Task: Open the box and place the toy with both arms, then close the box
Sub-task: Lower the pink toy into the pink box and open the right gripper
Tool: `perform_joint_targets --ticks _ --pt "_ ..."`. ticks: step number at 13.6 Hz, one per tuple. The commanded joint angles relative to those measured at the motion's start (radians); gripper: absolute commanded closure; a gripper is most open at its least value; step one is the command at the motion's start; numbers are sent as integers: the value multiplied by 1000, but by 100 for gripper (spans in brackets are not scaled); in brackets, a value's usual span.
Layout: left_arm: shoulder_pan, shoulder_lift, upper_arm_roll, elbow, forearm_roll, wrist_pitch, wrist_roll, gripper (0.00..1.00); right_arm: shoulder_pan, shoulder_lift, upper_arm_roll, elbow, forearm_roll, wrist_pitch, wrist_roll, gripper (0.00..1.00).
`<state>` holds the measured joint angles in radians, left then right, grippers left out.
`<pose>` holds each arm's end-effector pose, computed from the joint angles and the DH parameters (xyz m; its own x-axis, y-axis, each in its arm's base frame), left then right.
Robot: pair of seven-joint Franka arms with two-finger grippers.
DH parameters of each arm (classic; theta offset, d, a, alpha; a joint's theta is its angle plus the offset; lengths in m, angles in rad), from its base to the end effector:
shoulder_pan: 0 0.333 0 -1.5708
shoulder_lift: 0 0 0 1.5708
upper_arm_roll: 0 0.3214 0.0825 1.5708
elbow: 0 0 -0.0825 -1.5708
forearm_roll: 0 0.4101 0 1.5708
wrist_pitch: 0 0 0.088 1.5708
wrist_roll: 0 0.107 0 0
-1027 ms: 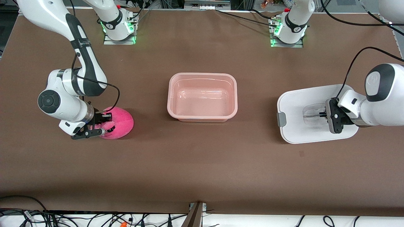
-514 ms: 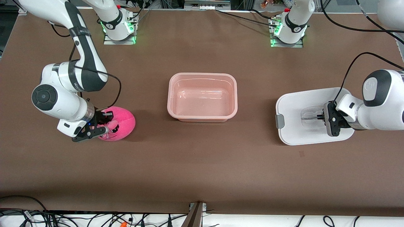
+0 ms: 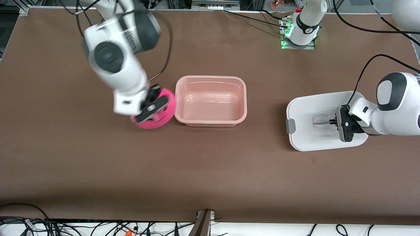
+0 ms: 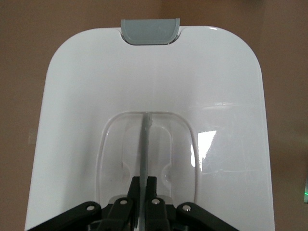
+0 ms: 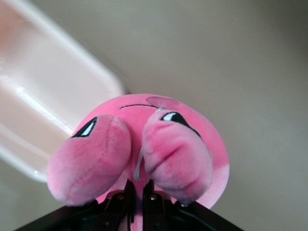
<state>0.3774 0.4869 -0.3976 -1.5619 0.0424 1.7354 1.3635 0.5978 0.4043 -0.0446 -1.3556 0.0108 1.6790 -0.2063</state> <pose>0.6754 0.0229 0.3553 0.2014 -0.9759 0.0845 -0.9405 -0.1686 0.2949 0.5919 0.3729 0.4864 0.7217 0.6876 -0.0801 0.6892 -0.7245 -0.0097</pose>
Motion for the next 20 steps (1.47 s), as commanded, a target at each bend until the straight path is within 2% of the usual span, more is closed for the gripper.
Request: perform_joint_targets --ticks 1,3,7,10,12,18,20 --pt "0 4 -6 22 13 -13 20 100 132 11 -15 44 -31 -29 -25 100" --pt "0 4 -6 23 13 -13 20 100 221 48 -17 78 -46 -21 -36 100" --pt "0 2 -7 25 11 -14 19 100 316 83 -17 81 -159 -24 -48 100" --pt "0 2 -9 25 11 -17 20 100 324 145 -17 81 -184 -19 -77 100" --pt "0 2 -9 25 11 -17 20 100 347 198 -17 82 -239 -12 -91 100" --pt "-5 7 -7 25 7 -17 14 100 367 292 -18 81 -249 65 -44 100" --pt "-5 7 -7 25 5 -16 13 100 367 323 -18 75 -249 118 -16 82"
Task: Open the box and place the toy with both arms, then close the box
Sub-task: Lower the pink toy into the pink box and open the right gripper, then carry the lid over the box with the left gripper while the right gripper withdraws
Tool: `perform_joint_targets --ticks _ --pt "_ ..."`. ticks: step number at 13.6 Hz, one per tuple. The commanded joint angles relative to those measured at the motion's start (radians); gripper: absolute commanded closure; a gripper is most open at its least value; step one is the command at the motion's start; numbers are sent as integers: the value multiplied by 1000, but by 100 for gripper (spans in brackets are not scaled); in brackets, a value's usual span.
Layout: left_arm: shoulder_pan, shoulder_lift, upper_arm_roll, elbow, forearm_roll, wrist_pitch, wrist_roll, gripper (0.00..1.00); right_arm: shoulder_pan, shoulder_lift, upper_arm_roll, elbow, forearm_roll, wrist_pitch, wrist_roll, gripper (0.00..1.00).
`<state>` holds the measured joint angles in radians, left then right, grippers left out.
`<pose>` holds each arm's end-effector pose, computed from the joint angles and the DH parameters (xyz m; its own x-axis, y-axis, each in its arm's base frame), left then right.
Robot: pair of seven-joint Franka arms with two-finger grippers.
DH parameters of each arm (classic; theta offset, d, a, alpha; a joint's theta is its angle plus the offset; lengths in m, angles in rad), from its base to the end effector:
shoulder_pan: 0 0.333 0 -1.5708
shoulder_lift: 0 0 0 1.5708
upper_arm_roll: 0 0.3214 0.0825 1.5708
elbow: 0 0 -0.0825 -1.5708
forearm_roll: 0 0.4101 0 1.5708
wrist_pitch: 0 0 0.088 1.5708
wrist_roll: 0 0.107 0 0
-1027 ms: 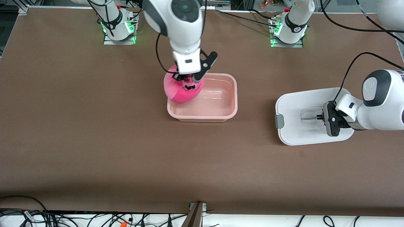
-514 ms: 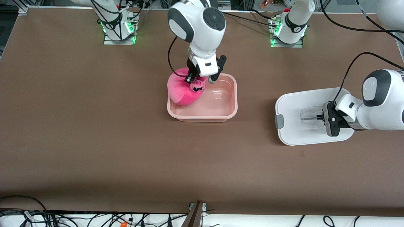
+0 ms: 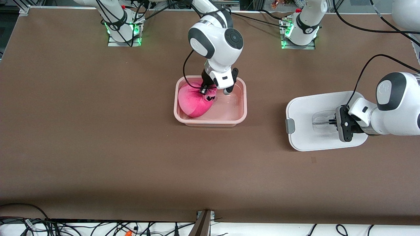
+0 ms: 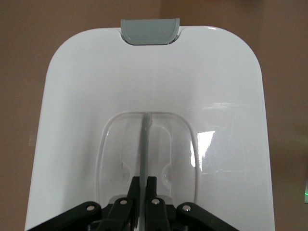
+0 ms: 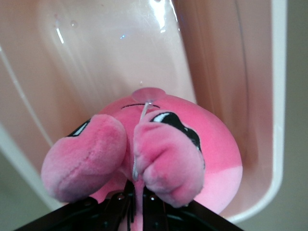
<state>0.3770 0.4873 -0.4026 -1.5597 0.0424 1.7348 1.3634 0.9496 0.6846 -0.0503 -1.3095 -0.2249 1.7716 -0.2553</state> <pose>0.6759 0.0199 0.3565 0.1969 -0.9765 0.0871 -0.9419 -0.1638 0.2934 0.4684 0.5707 0.3159 0.3419 0.8978 -0.2778 0.9373 -0.3044 0.1696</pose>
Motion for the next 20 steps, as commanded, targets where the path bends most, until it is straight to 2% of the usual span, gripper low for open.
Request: perform_joint_targets --ticks 1,2,3,8,13,17,18,20 --pt "-4 7 -2 23 5 -15 13 100 17 50 -13 27 -13 49 43 71" --pt "-4 7 -2 23 5 -15 11 100 27 61 -13 27 -13 73 47 46" --pt "-4 8 -2 23 5 -15 11 100 29 66 -13 27 -13 93 51 0" --pt "-4 8 -4 23 4 -15 9 100 32 66 -11 32 -5 242 215 0" --pt "-7 -1 -8 33 5 -20 19 100 26 -17 -28 35 10 215 218 0" --pt "-6 -19 -93 87 2 -61 17 100 3 -155 -195 35 45 181 226 0" --pt "-6 -19 -125 98 1 -61 17 100 -12 -208 -230 18 102 169 223 0" --pt "-7 -19 -218 101 5 -54 5 100 -25 -325 -348 -55 238 105 219 0"
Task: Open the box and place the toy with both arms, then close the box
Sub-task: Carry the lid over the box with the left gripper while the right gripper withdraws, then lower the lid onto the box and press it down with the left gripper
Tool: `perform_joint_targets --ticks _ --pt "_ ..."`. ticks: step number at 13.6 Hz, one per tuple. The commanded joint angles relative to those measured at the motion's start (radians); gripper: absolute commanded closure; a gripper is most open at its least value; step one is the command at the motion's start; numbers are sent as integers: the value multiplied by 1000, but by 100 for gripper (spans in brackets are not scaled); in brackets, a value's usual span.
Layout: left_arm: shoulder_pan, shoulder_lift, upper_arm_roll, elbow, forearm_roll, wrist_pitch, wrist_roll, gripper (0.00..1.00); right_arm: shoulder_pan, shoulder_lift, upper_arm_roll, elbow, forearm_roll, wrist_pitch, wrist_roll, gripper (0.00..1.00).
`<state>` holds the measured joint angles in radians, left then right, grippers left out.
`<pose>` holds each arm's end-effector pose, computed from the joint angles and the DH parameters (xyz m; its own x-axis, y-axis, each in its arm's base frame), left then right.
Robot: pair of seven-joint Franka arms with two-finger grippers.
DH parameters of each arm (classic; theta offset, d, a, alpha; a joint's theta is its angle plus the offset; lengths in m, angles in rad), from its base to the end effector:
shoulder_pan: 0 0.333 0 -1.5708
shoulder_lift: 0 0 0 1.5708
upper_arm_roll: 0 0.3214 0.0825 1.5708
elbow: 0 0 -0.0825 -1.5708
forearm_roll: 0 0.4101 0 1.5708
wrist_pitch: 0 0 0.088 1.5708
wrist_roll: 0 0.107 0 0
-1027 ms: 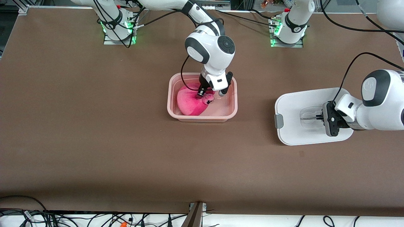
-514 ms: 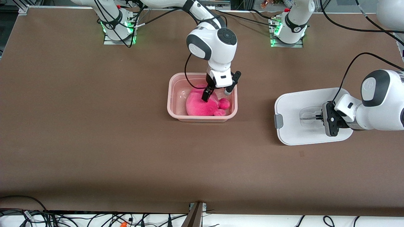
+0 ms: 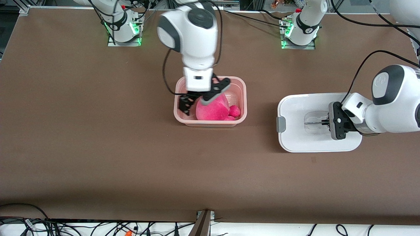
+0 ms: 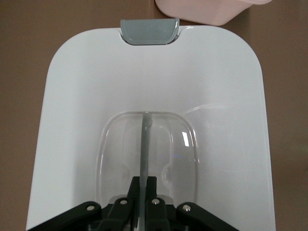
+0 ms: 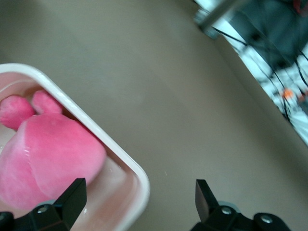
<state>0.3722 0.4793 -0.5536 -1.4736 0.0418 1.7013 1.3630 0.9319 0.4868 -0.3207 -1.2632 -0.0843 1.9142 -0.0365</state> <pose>0.6846 -0.0635 0.4182 0.0632 -0.9847 0.1621 -0.9754 -0.0266 0.2188 0.5802 0.4633 0.5104 0.7290 0.6634 0.1686 0.6238 -0.7453 0.2355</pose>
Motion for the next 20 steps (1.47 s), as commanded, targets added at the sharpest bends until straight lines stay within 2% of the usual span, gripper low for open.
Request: perform_joint_targets --ticks 1,4,8,10,12,13,16,17,19,20 --pt "-22 -10 -100 15 7 -11 1 100 -7 -179 -140 -137 148 -55 -3 0" --pt "-148 -5 -108 13 -3 88 -18 100 -5 -309 -254 -203 178 -174 10 0" --pt "-335 5 -106 -13 3 298 -177 100 -5 -366 -409 -205 178 -339 1 0" --pt "-410 30 -100 -27 13 386 -273 100 -5 -364 -448 -205 178 -362 1 0" --pt "-461 35 -97 -53 68 399 -379 100 -28 -361 -448 -223 176 -345 -3 0" --pt "-484 47 -98 -72 114 421 -415 100 -100 -355 -407 -222 181 -342 -5 0" --pt "-507 76 -98 -161 145 564 -517 100 -454 -364 -56 -223 181 -343 -6 0" --pt "-516 75 -98 -183 147 605 -554 100 -544 -366 27 -223 178 -348 -5 0" --pt "-515 70 -100 -220 147 653 -559 100 -657 -366 127 -225 176 -348 -3 0" --pt "-513 68 -101 -238 147 670 -558 100 -724 -373 199 -228 173 -350 3 0"
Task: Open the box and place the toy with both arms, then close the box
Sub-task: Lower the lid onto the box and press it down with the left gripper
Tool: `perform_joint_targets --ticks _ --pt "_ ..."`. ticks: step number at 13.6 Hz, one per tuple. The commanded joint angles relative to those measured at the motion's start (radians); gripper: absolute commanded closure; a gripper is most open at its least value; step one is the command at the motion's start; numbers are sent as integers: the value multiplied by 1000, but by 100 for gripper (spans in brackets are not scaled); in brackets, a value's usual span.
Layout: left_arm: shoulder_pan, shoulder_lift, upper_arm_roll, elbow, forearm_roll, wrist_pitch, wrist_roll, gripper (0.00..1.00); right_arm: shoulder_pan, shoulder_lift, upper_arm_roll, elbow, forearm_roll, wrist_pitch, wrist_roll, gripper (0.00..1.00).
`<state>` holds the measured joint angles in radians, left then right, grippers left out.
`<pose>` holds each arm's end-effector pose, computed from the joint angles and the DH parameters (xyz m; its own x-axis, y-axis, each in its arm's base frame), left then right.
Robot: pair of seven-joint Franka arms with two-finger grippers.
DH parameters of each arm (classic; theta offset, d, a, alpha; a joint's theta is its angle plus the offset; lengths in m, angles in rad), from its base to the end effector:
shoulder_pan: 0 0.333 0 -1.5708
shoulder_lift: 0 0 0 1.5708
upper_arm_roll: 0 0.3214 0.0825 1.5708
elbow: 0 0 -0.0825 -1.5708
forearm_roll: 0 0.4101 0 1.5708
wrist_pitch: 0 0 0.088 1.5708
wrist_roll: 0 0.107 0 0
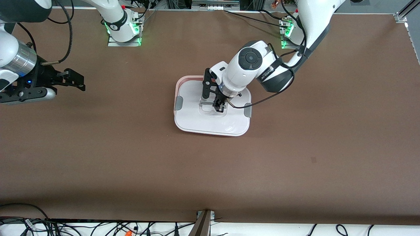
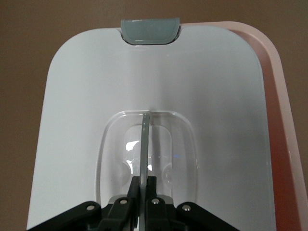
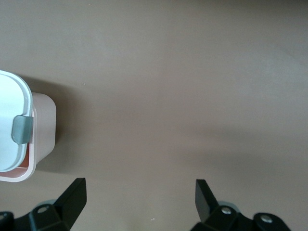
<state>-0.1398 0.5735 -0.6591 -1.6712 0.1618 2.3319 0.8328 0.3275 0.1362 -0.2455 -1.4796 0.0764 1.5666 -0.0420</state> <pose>0.5429 -0.4663 0.3392 -0.0470 -0.9567 0.2871 -0.9989 0.0436 -0.0181 0.6167 0.0690 0.5954 0.9913 0.1246 -0.0433 0.1226 -0.9914 -0.0452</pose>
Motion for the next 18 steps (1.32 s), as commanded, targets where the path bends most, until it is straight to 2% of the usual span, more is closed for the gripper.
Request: perform_joint_targets --ticks 1,2,5,8,14,18 --pt "-3 -32 4 -57 27 64 -27 100 -187 -41 196 -34 3 1 13 0" --pt "-3 -32 0 -71 27 78 -27 100 -206 -70 215 -68 -1 7 13 0" --pt "-1 -47 -5 -81 27 79 -31 100 -206 -125 213 -149 -17 44 13 0" --pt "6 -86 -10 -81 27 66 -12 100 -206 -119 219 -123 -78 46 11 0" --pt "6 -92 -11 -111 27 33 -8 100 -208 -115 218 -61 -83 7 -4 0" --pt "3 -92 -11 -116 27 35 -9 100 -208 -109 218 -56 -81 15 5 0"
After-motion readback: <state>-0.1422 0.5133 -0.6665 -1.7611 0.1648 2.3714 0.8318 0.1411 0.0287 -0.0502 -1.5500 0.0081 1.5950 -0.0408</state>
